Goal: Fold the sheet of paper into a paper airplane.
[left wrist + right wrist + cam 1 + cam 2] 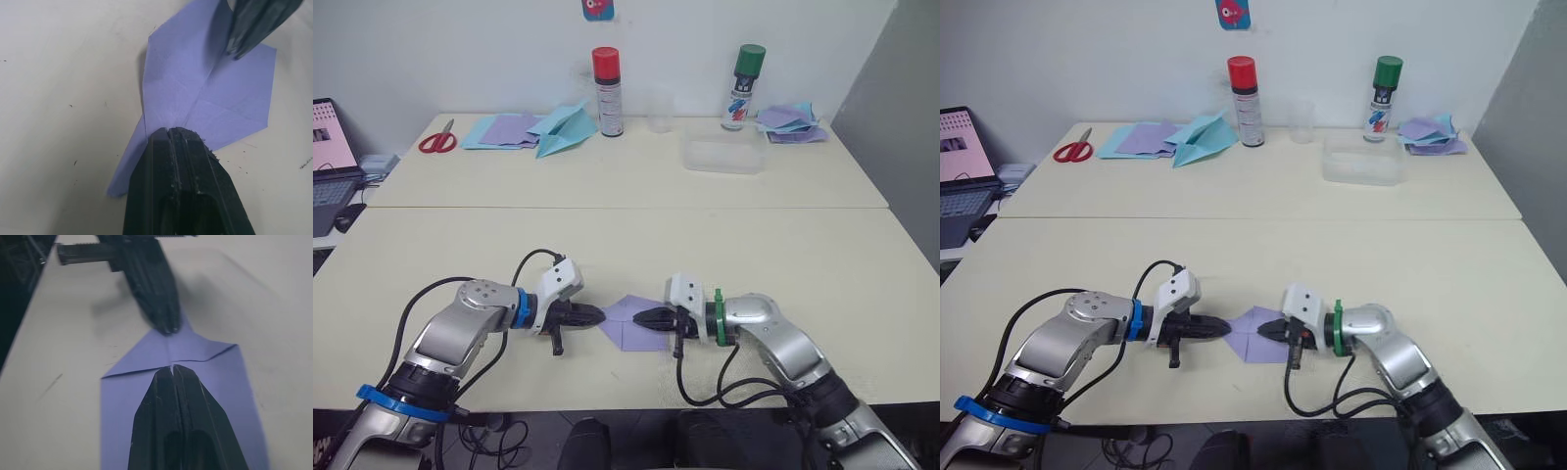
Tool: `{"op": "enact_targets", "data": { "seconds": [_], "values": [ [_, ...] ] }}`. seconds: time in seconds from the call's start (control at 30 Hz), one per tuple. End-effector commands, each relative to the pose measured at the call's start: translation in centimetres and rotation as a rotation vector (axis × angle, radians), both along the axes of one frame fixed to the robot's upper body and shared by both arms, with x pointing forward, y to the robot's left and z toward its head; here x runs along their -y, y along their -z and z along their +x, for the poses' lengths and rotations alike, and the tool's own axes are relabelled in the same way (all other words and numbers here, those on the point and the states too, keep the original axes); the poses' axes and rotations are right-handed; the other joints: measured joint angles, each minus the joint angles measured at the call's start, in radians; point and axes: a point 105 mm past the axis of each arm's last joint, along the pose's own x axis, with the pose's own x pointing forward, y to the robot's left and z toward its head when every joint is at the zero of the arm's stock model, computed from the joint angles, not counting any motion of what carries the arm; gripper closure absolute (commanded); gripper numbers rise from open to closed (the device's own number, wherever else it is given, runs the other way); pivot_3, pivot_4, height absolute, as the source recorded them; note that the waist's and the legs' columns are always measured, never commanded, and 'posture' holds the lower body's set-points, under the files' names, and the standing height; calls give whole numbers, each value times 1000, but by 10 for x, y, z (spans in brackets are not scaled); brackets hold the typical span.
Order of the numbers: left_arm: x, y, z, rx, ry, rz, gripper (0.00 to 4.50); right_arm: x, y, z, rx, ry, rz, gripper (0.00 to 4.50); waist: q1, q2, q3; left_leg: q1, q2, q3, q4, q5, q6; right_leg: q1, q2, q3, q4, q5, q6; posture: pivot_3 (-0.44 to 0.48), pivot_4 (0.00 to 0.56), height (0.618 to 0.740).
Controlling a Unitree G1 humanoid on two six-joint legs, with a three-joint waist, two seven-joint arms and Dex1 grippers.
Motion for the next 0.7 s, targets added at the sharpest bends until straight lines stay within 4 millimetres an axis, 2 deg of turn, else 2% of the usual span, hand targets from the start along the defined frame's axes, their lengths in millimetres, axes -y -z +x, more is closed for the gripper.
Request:
{"op": "enact_targets", "data": {
  "seconds": [0.03, 0.17, 0.27, 0.33, 0.57, 0.7],
  "values": [
    [-16, 24, -8, -83, -53, 84, 4500, 0, -2, 1, 5, 14, 5, 4480, 0, 0, 0, 0, 0, 0, 0, 0, 0, 0, 0, 0, 0, 0, 0, 0, 150, 740],
    [-13, 15, -5, -56, -41, 53, 4500, 4, 12, -6, 7, 1, -67, 4480, -1, 0, 0, 0, 0, 0, 0, 0, 0, 0, 0, 0, 0, 0, 0, 0, 150, 740],
    [13, -21, 2, 50, 16, -163, 4500, 6, 20, -8, 13, -14, -113, 4480, 0, 0, 0, 0, 0, 0, 0, 0, 0, 0, 0, 0, 0, 0, 0, 0, 150, 740],
    [23, -31, 6, 55, 9, -226, 4500, 9, 24, -7, 14, -15, -135, 4480, 1, -1, 1, -2, 0, -1, 0, 0, 0, -1, 0, -1, 0, 0, 0, 0, 150, 740],
    [29, -9, 2, 53, 46, -124, 4500, 13, 25, 0, -9, 7, -141, 4480, -1, -3, 2, -3, 0, -1, 1, 0, 0, -1, 1, -1, 0, 0, 0, 0, 150, 740],
    [20, 7, -4, 43, 67, -44, 4500, 14, 24, 0, -13, 10, -141, 4480, -1, -4, 2, -3, 0, -1, 2, 0, 0, -1, 1, -1, 0, 0, 0, 0, 150, 740]
  ]
}}
